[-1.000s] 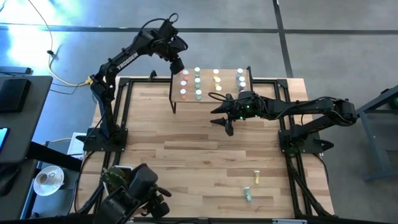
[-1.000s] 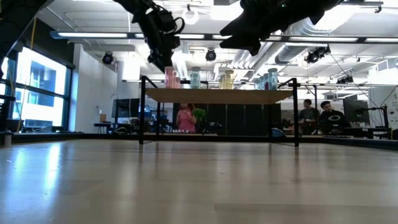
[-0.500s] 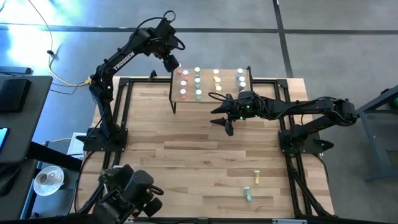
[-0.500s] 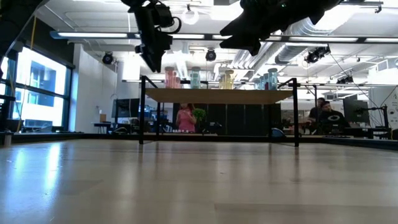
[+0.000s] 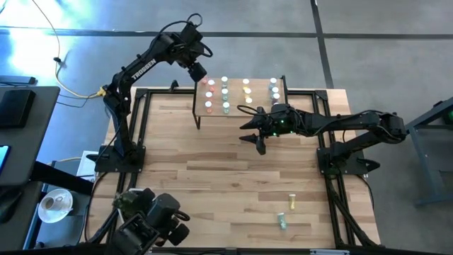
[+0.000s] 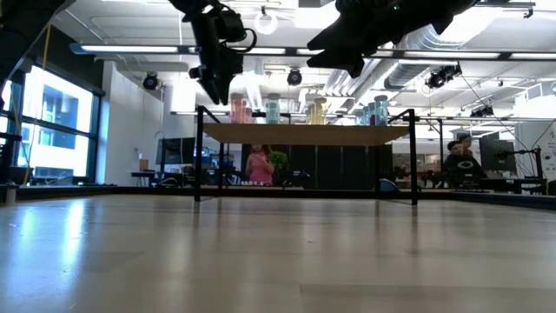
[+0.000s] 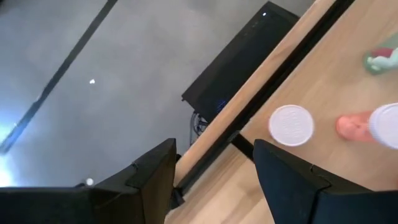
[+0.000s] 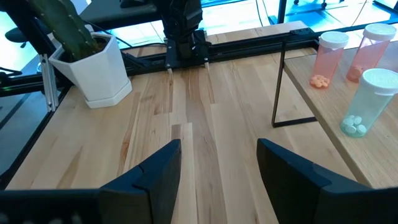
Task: Pick and place medicine bottles onto shelf by color
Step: Put the red medicine bottle on the shelf
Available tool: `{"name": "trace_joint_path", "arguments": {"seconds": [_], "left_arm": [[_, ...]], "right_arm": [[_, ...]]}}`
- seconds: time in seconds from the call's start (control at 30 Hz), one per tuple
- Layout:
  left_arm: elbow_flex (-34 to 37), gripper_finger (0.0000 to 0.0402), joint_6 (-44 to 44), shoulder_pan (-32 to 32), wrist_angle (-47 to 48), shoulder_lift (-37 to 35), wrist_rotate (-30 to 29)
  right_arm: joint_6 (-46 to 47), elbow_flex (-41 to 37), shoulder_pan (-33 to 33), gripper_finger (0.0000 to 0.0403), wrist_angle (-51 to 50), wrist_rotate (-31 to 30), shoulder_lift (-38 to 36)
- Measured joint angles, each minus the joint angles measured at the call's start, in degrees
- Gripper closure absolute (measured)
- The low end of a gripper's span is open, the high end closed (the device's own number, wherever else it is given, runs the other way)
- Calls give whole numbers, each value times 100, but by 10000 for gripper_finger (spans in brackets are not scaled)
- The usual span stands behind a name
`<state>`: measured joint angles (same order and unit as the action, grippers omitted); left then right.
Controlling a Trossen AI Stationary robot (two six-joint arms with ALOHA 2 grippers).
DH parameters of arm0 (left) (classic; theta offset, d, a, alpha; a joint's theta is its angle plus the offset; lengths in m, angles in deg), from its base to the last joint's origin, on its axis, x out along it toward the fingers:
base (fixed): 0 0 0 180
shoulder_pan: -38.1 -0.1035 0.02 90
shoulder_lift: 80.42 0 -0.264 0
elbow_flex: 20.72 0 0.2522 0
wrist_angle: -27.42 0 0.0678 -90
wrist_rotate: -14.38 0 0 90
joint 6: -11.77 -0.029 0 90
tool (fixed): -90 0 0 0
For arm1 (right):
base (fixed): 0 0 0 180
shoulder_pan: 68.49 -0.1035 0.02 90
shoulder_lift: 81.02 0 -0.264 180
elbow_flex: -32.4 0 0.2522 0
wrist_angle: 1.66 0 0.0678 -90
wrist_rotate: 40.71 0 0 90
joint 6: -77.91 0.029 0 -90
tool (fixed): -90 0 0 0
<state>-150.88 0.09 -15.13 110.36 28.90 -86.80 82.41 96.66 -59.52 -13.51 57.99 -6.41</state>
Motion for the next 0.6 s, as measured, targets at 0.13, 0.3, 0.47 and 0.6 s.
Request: {"name": "trace_joint_path", "arguments": {"seconds": [0.13, 0.3, 0.47, 0.6], "left_arm": [[0, 198, 280, 13, 45, 2, 22], [0, 198, 581, 83, 49, 40, -35], [4, 198, 702, 90, 122, 168, -33], [7, 198, 709, 92, 141, 254, -305]], "right_arm": [[0, 0, 0, 202, 0, 1, 0], [0, 0, -1, 202, 0, 0, 0], [0, 0, -2, 202, -2, 2, 0], [2, 0, -2, 202, -2, 15, 0]]}}
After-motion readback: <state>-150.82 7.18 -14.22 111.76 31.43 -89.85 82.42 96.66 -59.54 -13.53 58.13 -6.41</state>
